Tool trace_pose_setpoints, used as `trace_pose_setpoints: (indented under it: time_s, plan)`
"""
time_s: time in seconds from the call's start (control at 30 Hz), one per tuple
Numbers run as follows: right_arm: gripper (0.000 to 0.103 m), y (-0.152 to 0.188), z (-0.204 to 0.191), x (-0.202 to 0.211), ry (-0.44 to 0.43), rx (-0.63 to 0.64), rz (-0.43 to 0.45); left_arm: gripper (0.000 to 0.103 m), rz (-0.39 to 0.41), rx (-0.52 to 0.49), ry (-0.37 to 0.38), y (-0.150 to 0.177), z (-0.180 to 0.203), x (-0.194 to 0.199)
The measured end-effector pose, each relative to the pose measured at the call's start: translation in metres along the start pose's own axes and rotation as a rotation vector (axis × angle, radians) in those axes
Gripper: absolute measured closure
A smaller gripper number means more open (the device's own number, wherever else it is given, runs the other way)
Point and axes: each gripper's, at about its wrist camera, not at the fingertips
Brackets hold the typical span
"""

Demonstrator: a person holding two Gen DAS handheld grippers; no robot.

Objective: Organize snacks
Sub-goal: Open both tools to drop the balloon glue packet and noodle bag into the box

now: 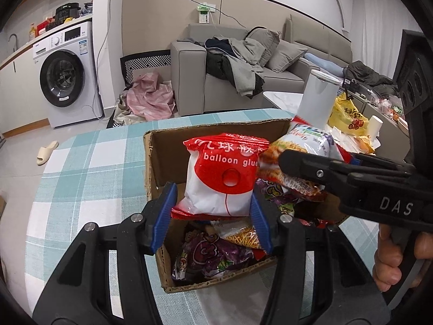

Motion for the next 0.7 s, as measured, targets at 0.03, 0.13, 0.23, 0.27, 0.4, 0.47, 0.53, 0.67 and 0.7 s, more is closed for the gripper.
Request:
trace_pose_setpoints:
  time_s: [0.03,0.13,0.23,0.27,0.4,0.47,0.53,0.67,0.7]
  plan:
    - [0.043,-0.001,0.0,0.001,-0.005,0.005,0.001,0.053,0.001,-0.001,0.0,0.0,0.0,0.001]
    - [0.042,-0.002,-0.002,0.009,0.005,0.023,0.026,0.052,0.003,-0.002,0.01,0.002,0.0,0.007]
    - [0.041,-0.002,-0.001,0.018,0.014,0.03,0.035,0.048,0.001,0.004,0.014,0.003,-0.002,0.015]
    - [0.037,-0.003,0.0,0.021,0.014,0.032,0.035,0.043,0.006,0.006,0.01,0.004,-0.003,0.018]
    - [0.024,0.0,0.0,0.034,0.02,0.055,0.038,0.021,0.032,0.033,-0.018,0.009,-0.007,0.036]
    - [0.011,0.005,0.001,0.04,0.013,0.062,0.035,0.019,0.045,0.042,-0.025,0.013,-0.008,0.046]
    - [0.005,0.01,0.001,0.046,0.001,0.063,0.035,0.016,0.045,0.042,-0.009,0.017,-0.009,0.056]
    - [0.001,0.019,0.003,0.056,0.0,0.066,0.039,0.001,0.068,0.051,-0.014,0.026,-0.01,0.078]
    - [0.001,0.021,0.003,0.059,0.004,0.069,0.042,0.001,0.071,0.051,-0.015,0.028,-0.01,0.082]
Point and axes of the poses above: each gripper's, at about its wrist camera, not at the fingertips, and x roughly against the way its jaws point, z to its right, y to its underside, and after that the axes turned 1 degree about y, right-handed
